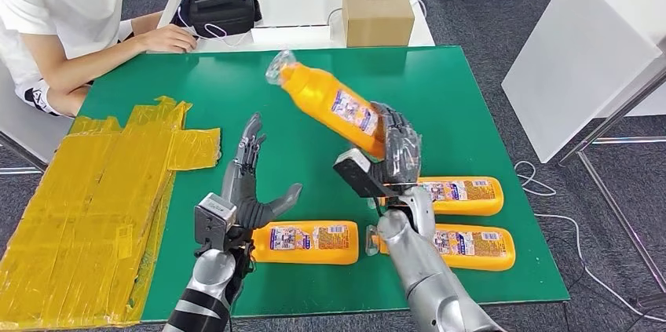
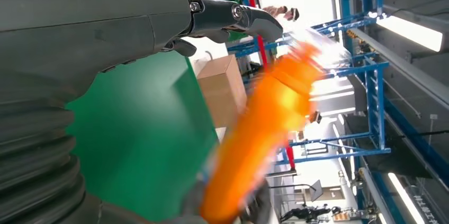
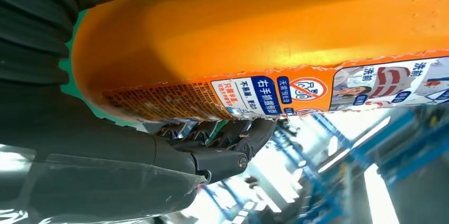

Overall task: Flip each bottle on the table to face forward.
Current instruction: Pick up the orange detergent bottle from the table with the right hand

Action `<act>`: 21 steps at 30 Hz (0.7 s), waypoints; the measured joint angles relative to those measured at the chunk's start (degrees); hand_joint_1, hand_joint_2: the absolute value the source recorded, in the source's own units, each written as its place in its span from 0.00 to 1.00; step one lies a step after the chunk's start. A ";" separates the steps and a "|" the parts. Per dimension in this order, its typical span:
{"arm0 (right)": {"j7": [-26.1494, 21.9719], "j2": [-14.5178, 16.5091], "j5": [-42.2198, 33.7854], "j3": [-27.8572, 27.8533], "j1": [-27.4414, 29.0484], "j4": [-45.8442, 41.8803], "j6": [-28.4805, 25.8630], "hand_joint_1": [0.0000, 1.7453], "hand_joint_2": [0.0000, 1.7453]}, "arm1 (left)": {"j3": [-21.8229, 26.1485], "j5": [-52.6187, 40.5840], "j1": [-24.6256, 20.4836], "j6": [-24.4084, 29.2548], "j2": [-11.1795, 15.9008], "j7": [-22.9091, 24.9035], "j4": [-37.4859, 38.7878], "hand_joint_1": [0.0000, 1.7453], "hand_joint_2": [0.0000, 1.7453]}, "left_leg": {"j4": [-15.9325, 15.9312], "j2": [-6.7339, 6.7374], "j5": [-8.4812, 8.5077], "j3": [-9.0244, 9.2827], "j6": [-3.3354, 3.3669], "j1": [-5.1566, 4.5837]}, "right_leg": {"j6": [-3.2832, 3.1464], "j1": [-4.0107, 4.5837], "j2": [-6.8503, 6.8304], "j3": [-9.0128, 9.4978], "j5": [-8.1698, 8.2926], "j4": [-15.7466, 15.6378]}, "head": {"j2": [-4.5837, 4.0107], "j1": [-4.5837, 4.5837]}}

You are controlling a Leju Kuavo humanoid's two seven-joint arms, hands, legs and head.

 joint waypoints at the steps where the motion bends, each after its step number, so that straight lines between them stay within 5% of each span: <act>1: -1.32 0.01 -3.54 -0.63 0.86 -2.08 1.20 1.00 1.00 | 0.01 -0.02 0.12 0.19 0.00 -0.08 -0.28 0.00 1.00 | 0.00 -0.01 0.00 0.00 0.00 0.00 | 0.00 0.00 -0.01 0.00 0.00 0.00 | 0.00 0.00; 3: -4.19 0.08 -12.50 -2.01 2.59 -5.91 6.27 1.00 1.00 | 0.00 -0.08 0.31 0.25 0.03 -0.05 -0.83 0.00 1.00 | 0.00 -0.02 0.00 -0.01 0.00 0.00 | 0.00 0.00 -0.02 0.01 0.00 0.00 | 0.00 0.00; 6: -6.94 0.39 -28.73 -3.56 5.19 -10.49 23.58 1.00 1.00 | -0.18 -0.40 0.27 -1.18 0.17 1.16 -1.53 0.00 1.00 | 0.00 0.00 -0.01 -0.01 0.00 0.00 | 0.00 0.00 0.01 -0.01 0.00 0.00 | 0.00 0.01; 9: -8.42 1.12 -34.60 -4.00 7.08 -12.41 35.41 1.00 1.00 | -0.61 -0.35 -0.23 -2.80 0.20 2.59 -1.80 0.00 1.00 | 0.00 0.04 -0.01 0.00 0.00 0.00 | 0.00 -0.01 0.04 -0.03 0.00 0.00 | 0.00 0.00; 21: -8.72 2.66 -38.28 -3.93 8.30 -13.74 42.52 1.00 1.00 | -2.46 0.42 -2.56 -4.38 0.20 4.17 -1.83 0.00 1.00 | 0.00 0.01 -0.01 -0.01 0.00 -0.01 | 0.00 0.00 0.01 -0.03 0.00 0.00 | 0.00 0.01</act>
